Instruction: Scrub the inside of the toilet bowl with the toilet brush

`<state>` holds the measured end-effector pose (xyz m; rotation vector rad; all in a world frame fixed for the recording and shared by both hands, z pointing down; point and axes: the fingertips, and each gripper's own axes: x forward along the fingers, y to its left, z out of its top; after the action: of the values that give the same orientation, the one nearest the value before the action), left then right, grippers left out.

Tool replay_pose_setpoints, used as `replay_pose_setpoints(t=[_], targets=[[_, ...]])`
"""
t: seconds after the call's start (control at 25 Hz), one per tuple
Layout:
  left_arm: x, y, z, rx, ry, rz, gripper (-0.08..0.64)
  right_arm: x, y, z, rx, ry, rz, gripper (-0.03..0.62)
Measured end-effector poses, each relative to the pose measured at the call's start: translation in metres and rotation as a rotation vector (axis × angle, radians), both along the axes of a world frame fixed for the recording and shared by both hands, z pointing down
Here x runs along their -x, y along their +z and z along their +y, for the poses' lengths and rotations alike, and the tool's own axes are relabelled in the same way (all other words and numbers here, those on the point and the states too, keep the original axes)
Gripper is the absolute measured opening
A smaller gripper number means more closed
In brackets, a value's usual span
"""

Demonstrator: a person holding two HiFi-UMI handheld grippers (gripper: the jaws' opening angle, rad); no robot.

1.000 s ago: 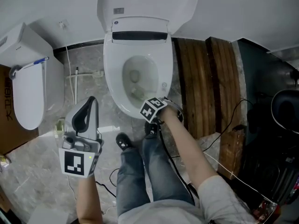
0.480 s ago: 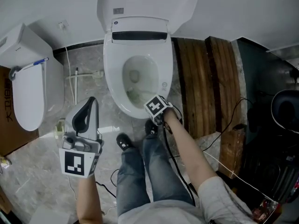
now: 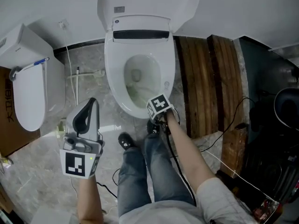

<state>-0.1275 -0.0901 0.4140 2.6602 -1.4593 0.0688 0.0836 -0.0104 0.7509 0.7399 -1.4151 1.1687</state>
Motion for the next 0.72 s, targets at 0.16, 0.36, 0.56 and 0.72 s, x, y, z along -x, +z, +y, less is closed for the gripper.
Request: replay_pose_setpoints(t=[0.16,0.36,0.56,0.72], targets=[[0.003,0.005,-0.002,0.008,-0.002,-0.002,0.0,0.007,0.005,-0.007,-0.009,0.035,-0.014,0.084],[0.008,0.013,-0.009,0.025,-0.016,-0.01,0.0,0.012,0.011,-0.018,-0.009,0.148,-0.047,0.083],[0.008,0.017,-0.019,0.029,-0.026,-0.006,0.0,0.012,0.016,-0.04,-0.029,0.357,-0.083,0.083],[0.009,0.025,-0.029,0.048,-0.041,-0.014,0.0,0.005,0.021,-0.061,-0.063,0.444,-0.082,0.083]])
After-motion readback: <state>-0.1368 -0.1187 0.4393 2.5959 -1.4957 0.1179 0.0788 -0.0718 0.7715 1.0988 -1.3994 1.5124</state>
